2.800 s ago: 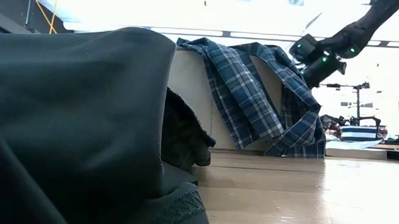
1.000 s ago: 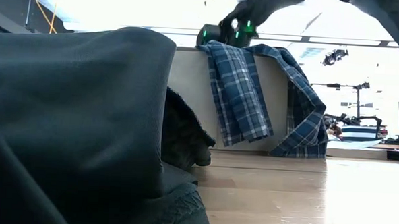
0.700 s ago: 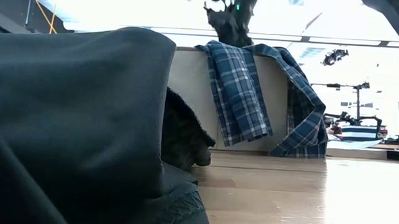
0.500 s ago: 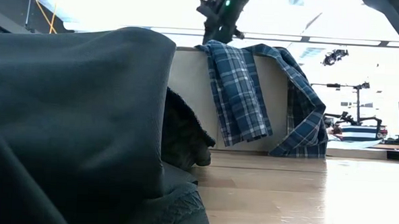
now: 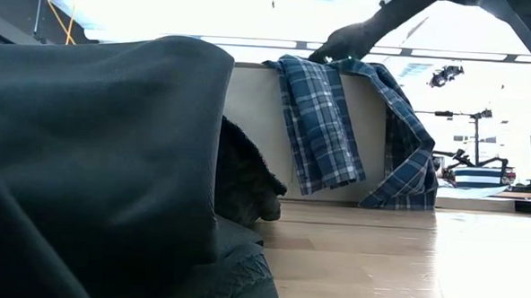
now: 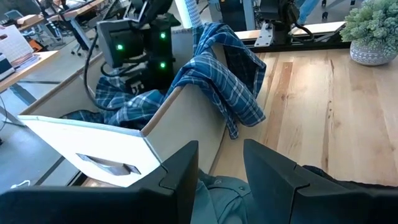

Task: Sort clothes
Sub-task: Put the blue pattern pajama into the laundry organizer

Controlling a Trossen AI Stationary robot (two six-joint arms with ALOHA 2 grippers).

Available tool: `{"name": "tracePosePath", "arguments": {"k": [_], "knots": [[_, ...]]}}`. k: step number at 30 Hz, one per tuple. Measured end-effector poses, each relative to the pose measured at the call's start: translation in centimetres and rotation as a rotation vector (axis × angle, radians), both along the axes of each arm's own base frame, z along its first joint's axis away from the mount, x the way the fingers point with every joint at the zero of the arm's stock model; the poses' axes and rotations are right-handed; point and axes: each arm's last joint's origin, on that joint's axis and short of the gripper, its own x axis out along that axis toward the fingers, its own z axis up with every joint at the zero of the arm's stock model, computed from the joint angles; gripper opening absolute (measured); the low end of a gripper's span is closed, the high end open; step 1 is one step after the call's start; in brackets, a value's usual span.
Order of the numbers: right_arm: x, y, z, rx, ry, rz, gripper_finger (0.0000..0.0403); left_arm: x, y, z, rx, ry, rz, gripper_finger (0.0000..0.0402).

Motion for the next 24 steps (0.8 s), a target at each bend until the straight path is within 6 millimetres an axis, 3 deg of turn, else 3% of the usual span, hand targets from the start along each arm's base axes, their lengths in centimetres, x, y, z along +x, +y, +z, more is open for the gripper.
{"name": "tracePosePath", "arguments": {"k": [3,7,11,14,16,18,21,24], "knots": [[0.5,0.0,3.2,-0.027,-0.001,0.042,0.0169,0.0,0.0,0.0,0.0,0.0,0.0,0.0124],[0.6,1.5,11.4,-0.191,-0.042,0.092,0.0169,0.0,0.0,0.0,0.001,0.001,0.001,0.0124],[-0.6,5.8,18.6,-0.346,-0.083,0.171,0.0169,0.0,0.0,0.0,0.001,0.0,0.001,0.0124],[-2.6,10.2,22.4,-0.402,-0.162,0.25,0.0169,0.0,0.0,0.0,-0.001,0.0,0.001,0.0124],[-4.0,13.1,23.3,-0.395,-0.192,0.312,0.0169,0.0,0.0,0.0,-0.006,0.003,-0.005,0.0124],[-5.5,15.6,22.9,-0.361,-0.187,0.351,0.0169,0.0,-0.1,0.0,-0.012,0.007,-0.013,0.0124],[-8.3,17.8,20.9,-0.314,-0.139,0.297,0.0169,0.0,-0.1,0.0,-0.013,0.007,-0.014,0.0124],[-11.6,18.2,17.5,-0.28,-0.059,0.126,0.0169,0.0,-0.1,0.0,-0.011,0.008,-0.015,0.0124]]}}
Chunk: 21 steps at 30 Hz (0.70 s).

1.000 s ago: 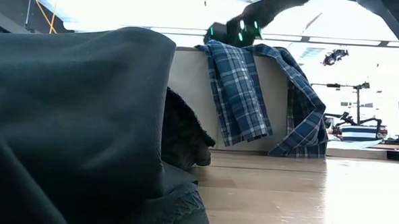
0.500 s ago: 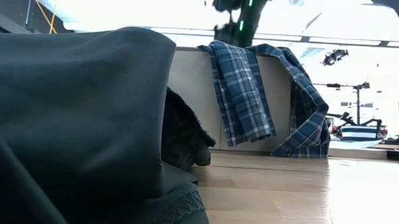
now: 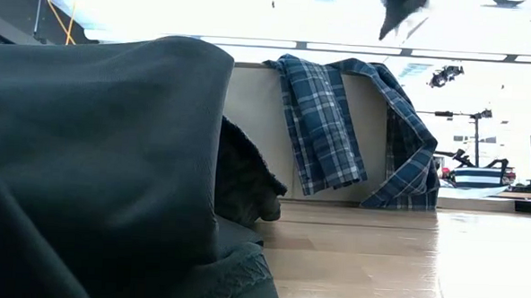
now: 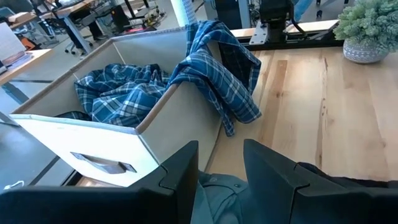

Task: Sort clothes
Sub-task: Put the blue pattern pajama into the laundry organizer

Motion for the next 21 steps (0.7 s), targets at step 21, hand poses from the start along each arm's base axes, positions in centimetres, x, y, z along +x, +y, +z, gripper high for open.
{"name": "tracePosePath", "arguments": {"k": [21], "knots": [[-0.8,-0.6,-16.0,0.677,-0.455,0.086,0.0169,0.0,0.0,0.0,0.003,-0.009,0.012,0.0124]]}}
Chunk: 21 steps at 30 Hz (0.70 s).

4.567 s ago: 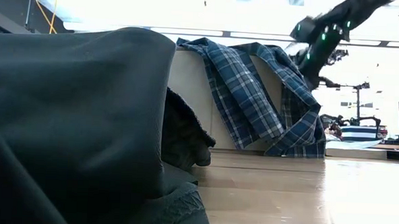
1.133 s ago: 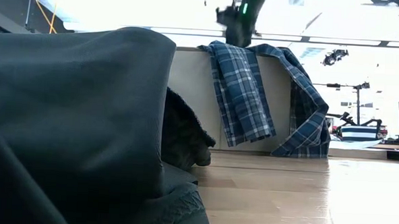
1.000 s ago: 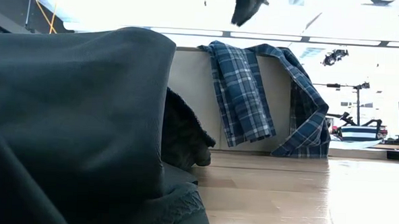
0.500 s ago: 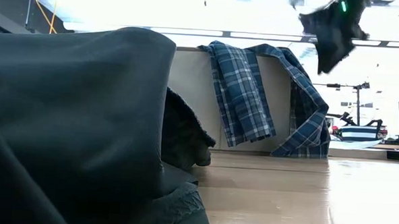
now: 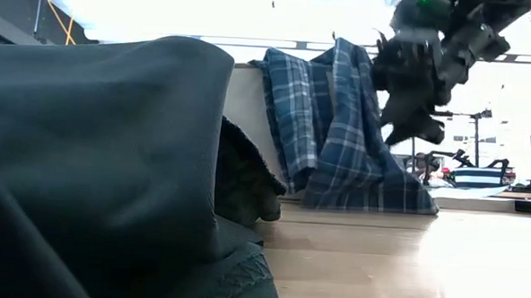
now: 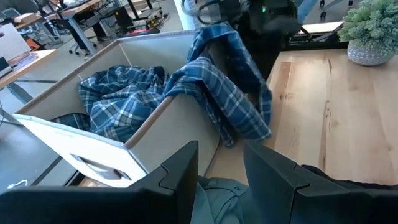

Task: Sort clothes
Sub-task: Put the blue pattern pajama into the laundry organizer

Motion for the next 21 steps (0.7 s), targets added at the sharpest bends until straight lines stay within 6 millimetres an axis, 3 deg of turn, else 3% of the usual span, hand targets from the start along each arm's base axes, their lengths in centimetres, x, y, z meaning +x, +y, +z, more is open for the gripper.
{"name": "tracePosePath", "arguments": {"k": [5,10,15,21], "knots": [[1.9,0.7,4.2,-0.081,-0.157,0.053,0.0169,0.0,0.0,0.0,0.0,-0.001,0.003,0.0124],[3.1,0.2,8.6,-0.339,-0.27,-0.12,0.0169,0.0,0.0,0.0,0.007,-0.001,0.005,0.0124],[4.1,-1.2,11.9,-0.582,-0.29,-0.254,0.0169,0.0,0.1,0.0,0.009,-0.005,0.009,0.0124],[3.5,-0.7,17.0,-0.685,-0.17,-0.121,0.0169,0.0,0.1,0.0,0.009,-0.002,0.007,0.0124]]}}
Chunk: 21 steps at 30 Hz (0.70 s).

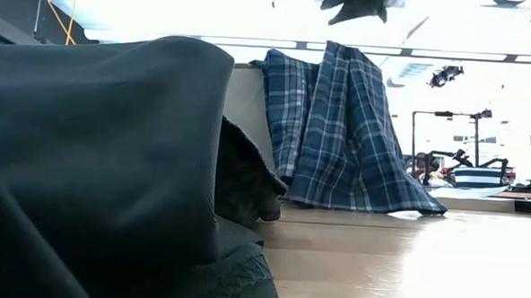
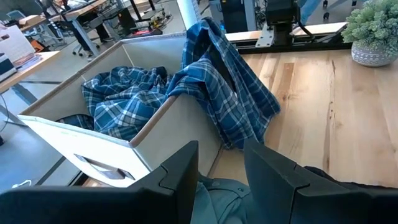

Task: Sort clothes
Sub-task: Put the blue pattern pajama into the laundry organizer

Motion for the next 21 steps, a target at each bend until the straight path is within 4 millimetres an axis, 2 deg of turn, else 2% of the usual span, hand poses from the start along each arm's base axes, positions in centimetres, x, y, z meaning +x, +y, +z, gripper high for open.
{"name": "tracePosePath", "arguments": {"k": [2,4,6,8,12,15,17,19,21], "knots": [[-1.2,0.9,1.3,0.052,0.083,0.005,0.0169,0.0,0.0,0.0,-0.004,-0.001,0.001,0.0124],[-2.5,1.8,1.4,0.114,0.19,-0.005,0.0169,0.0,0.0,0.0,-0.004,-0.001,0.001,0.0124],[-3.5,2.6,0.6,0.161,0.295,-0.043,0.0169,0.0,0.0,0.0,-0.004,-0.001,0.001,0.0124],[-4.3,3.3,-1.1,0.177,0.396,-0.089,0.0169,0.0,0.0,0.0,-0.003,0.0,0.0,0.0124],[-5.0,3.9,-6.5,0.125,0.514,-0.258,0.0169,0.0,0.0,0.0,0.0,0.002,-0.002,0.0124],[-5.9,3.1,-11.5,0.095,0.503,-0.468,0.0169,0.0,0.0,0.0,0.0,0.002,-0.002,0.0124],[-6.5,2.7,-14.9,0.126,0.481,-0.545,0.0169,0.0,0.0,0.0,0.0,0.003,-0.002,0.0124],[-6.7,2.6,-18.0,0.199,0.426,-0.535,0.0169,0.0,0.0,0.0,0.0,0.003,-0.002,0.0124],[-6.3,2.8,-20.3,0.302,0.336,-0.45,0.0169,0.0,0.0,0.0,0.0,0.003,-0.003,0.0124]]}}
